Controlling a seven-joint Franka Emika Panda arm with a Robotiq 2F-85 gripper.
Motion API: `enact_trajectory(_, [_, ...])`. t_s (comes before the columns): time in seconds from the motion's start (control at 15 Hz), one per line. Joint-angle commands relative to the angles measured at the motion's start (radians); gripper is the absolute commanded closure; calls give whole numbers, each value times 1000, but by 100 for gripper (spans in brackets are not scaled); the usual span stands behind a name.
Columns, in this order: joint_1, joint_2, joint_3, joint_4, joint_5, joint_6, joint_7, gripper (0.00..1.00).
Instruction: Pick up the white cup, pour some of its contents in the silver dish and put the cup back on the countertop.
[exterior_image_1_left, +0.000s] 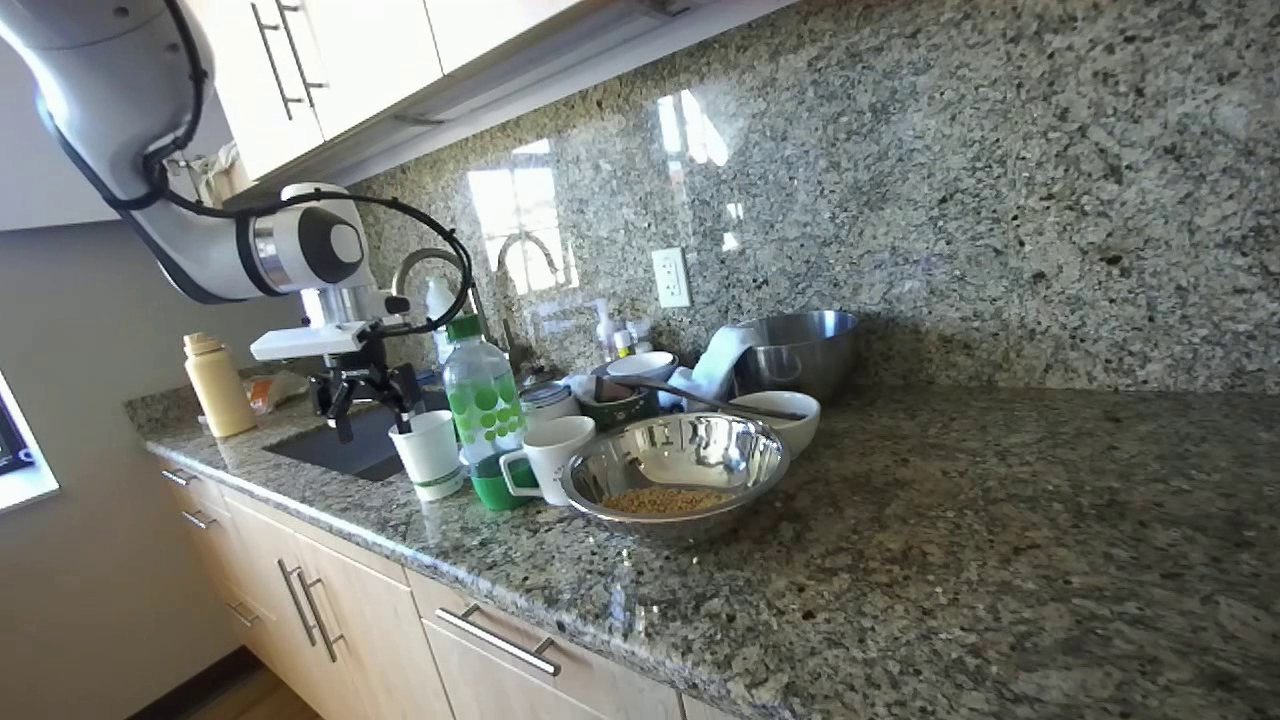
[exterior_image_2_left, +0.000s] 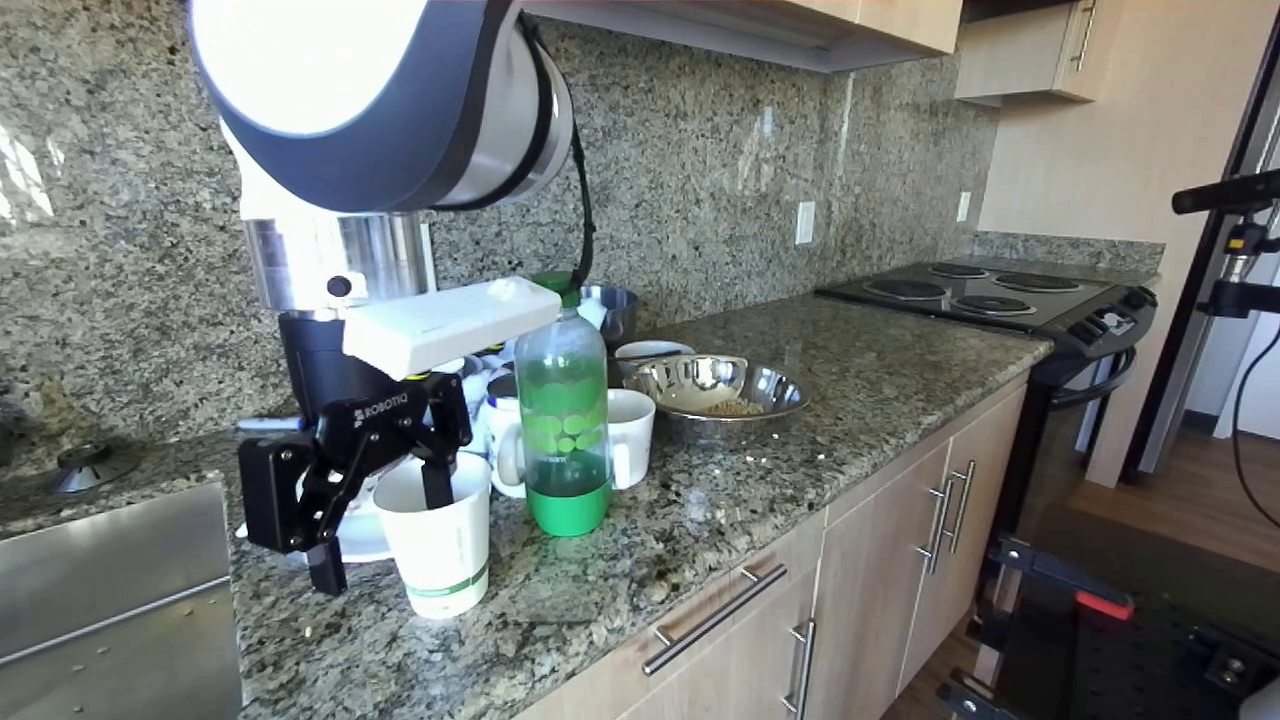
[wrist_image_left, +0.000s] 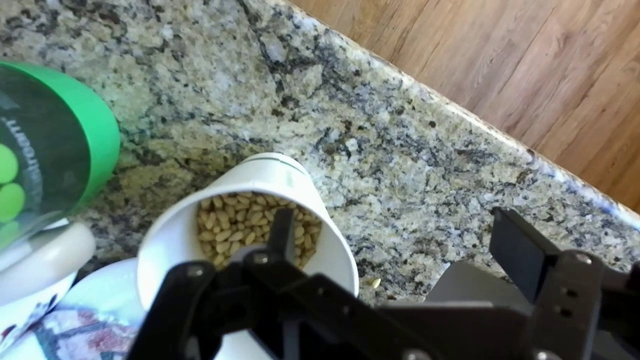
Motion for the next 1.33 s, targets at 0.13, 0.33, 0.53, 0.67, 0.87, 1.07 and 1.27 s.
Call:
enact_trajectory(0.13, [18,18,-36,13,-29,15,72,0])
enact_trajectory(0.33, [18,41,-50,23,-37,16,67,0])
enact_trajectory(0.53, [19,68,-61,35,-52,22,62,0])
enact_trajectory(0.67, [21,82,-64,46,-59,25,62,0])
enact_trajectory(0.87, [18,89,-60,63,-49,26,54,34])
enact_trajectory(1.07, [13,78,-53,76,-37,16,45,59])
enact_trajectory(1.27, [13,71,-49,101,-33,-7,40,81])
